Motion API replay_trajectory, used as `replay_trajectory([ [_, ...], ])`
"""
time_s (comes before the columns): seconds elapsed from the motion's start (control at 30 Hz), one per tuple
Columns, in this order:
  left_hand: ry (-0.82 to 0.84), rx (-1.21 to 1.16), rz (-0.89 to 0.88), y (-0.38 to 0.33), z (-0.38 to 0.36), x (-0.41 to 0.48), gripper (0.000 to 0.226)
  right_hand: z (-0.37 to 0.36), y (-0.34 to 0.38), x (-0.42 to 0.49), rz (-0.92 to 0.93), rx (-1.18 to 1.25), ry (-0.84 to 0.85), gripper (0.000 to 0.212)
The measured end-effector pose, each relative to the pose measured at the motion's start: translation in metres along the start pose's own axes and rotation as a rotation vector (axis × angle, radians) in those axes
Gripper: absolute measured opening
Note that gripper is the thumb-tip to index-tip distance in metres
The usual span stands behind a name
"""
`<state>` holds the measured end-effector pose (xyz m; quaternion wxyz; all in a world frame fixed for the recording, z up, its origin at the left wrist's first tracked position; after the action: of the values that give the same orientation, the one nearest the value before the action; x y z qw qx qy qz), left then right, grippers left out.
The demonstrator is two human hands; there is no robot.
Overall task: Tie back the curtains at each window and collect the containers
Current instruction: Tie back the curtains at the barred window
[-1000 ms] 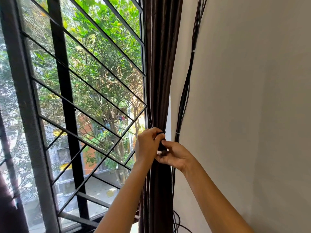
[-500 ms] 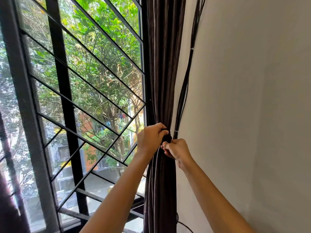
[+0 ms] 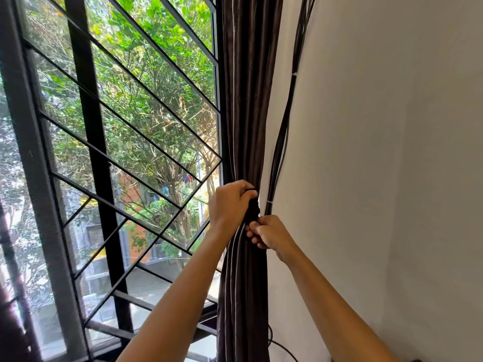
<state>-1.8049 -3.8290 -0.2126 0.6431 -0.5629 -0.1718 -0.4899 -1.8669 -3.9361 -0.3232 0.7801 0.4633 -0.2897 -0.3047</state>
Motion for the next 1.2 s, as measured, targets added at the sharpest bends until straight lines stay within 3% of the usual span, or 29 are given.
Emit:
replay_trajectory([
  [0.17,-0.039,0.076,-0.094,-0.011,0.005,0.009,0.012,0.003,-0.002,0.003,0.051,-0.147,-0.088,0.024],
  [0.27,-0.052,0.08,-0.113,-0.011,0.008,0.009,0.013,0.002,0.006,-0.011,0.198,-0.588,-0.272,0.02],
  [0.33,-0.055,0.076,-0.101,-0.009,0.011,0.008,0.013,-0.005,0.008,-0.025,0.292,-0.71,-0.383,0.018],
  [0.47,-0.05,0.07,-0.092,-0.008,0.011,0.009,0.014,-0.014,-0.001,-0.027,0.353,-0.707,-0.459,0.019],
  [0.93,-0.028,0.059,-0.085,-0.001,-0.015,0.011,0.013,-0.021,-0.035,-0.01,0.309,-0.695,-0.458,0.023],
  [1.2,-0.029,-0.232,-0.017,0.02,-0.007,0.009,0.015,-0.031,-0.023,0.001,0.302,-0.684,-0.426,0.029],
])
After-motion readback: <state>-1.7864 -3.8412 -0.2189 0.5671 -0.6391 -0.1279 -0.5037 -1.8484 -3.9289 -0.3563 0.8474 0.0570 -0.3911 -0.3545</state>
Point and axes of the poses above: each hand's wrist, its own x-axis towards the middle knuckle, its own z-axis out of the back of the hand, y = z × x, the point moved 10 cm from there along x, towards the middle knuckle, and after that the axes turned 10 degrees about -x, right-handed, at the moved point
